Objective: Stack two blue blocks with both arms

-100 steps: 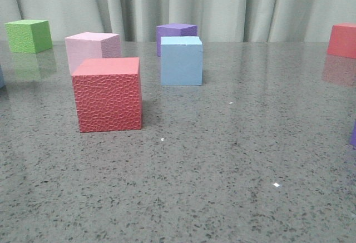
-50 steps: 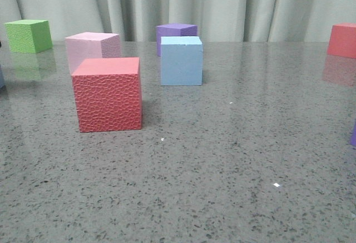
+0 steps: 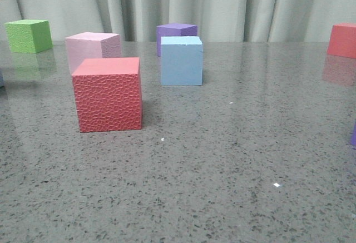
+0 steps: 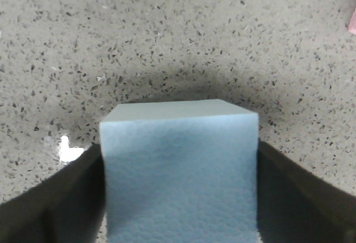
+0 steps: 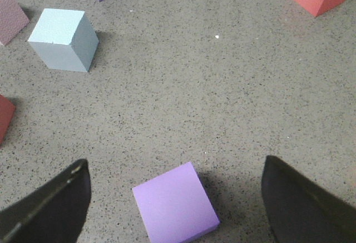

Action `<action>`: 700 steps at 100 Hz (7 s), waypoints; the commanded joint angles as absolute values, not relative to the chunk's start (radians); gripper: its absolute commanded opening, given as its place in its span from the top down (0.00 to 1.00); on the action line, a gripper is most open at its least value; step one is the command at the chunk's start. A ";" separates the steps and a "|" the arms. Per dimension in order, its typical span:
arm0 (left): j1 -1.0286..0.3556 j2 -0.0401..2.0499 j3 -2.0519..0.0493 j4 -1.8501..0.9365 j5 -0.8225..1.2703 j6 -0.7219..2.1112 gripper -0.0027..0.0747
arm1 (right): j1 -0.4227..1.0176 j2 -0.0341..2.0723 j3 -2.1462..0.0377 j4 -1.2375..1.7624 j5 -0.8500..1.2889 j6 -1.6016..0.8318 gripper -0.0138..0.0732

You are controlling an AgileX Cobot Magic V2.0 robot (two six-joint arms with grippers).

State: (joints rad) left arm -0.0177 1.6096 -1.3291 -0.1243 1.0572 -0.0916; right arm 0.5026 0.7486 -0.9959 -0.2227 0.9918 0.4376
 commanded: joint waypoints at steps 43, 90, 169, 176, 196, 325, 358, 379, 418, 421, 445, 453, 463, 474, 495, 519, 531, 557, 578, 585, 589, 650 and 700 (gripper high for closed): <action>-0.015 1.574 -1.360 -0.164 1.009 -0.101 0.68 | 0.495 0.746 -1.019 -0.255 0.925 0.437 0.13; -0.084 1.587 -1.598 -0.155 1.188 -0.194 0.71 | 0.495 0.746 -1.019 -0.254 0.924 0.437 0.13; -0.501 1.902 -2.146 -0.082 1.268 -0.484 0.71 | 0.495 0.746 -1.019 -0.254 0.897 0.437 0.13; -0.521 1.924 -2.178 -0.094 1.268 -0.495 0.71 | 0.495 0.746 -1.019 -0.254 0.895 0.437 0.13; -0.559 1.966 -2.197 -0.137 1.268 -0.513 0.71 | 0.495 0.746 -1.019 -0.254 0.891 0.437 0.13; -0.586 1.971 -2.197 -0.168 1.258 -0.512 0.27 | 0.495 0.746 -1.019 -0.254 0.875 0.437 0.13; -0.586 1.967 -2.237 -0.173 1.268 -0.496 0.27 | 0.495 0.746 -1.019 -0.254 0.875 0.437 0.13; -0.586 1.905 -2.247 -0.101 1.268 -0.482 0.27 | 0.495 0.746 -1.019 -0.254 0.872 0.437 0.13; -0.586 1.705 -2.162 0.046 1.268 -0.384 0.35 | 0.495 0.746 -1.019 -0.254 0.861 0.437 0.13; -0.586 1.684 -2.133 0.065 1.268 -0.384 0.37 | 0.495 0.746 -1.019 -0.254 0.861 0.437 0.14; -0.586 1.506 -1.909 0.169 1.226 -0.384 0.64 | 0.495 0.711 -1.006 -0.278 0.842 0.437 0.42; -0.586 1.443 -1.834 0.191 1.169 -0.384 0.76 | 0.495 0.683 -0.988 -0.295 0.833 0.437 0.59; -0.586 1.370 -1.729 0.212 1.087 -0.384 0.91 | 0.495 0.639 -0.951 -0.305 0.819 0.437 0.78; -0.586 1.288 -1.615 0.218 0.988 -0.384 0.99 | 0.495 0.580 -0.903 -0.306 0.800 0.437 0.93; -0.586 1.138 -1.372 0.228 0.819 -0.384 0.99 | 0.495 0.455 -0.795 -0.317 0.735 0.437 0.92; -0.586 0.952 -1.077 0.247 0.609 -0.384 0.99 | 0.495 0.316 -0.658 -0.335 0.658 0.437 0.92; -0.586 0.853 -0.944 0.251 0.521 -0.384 0.99 | 0.495 0.257 -0.601 -0.344 0.652 0.437 0.92; -0.586 0.648 -0.721 0.251 0.431 -0.384 0.99 | 0.495 0.152 -0.530 -0.370 0.540 0.437 0.92; -0.586 0.557 -0.676 0.249 0.433 -0.384 0.99 | 0.495 0.148 -0.527 -0.370 0.513 0.437 0.92; -0.586 0.555 -0.676 0.249 0.432 -0.384 0.99 | 0.495 0.148 -0.527 -0.370 0.514 0.437 0.92; -0.586 0.557 -0.676 0.249 0.432 -0.384 0.99 | 0.495 0.148 -0.527 -0.370 0.514 0.437 0.92; -0.586 0.557 -0.676 0.249 0.432 -0.384 0.99 | 0.495 0.148 -0.527 -0.370 0.517 0.437 0.92; -0.472 0.502 -0.603 0.261 0.272 -0.291 0.99 | 0.495 0.148 -0.527 -0.370 0.517 0.437 0.92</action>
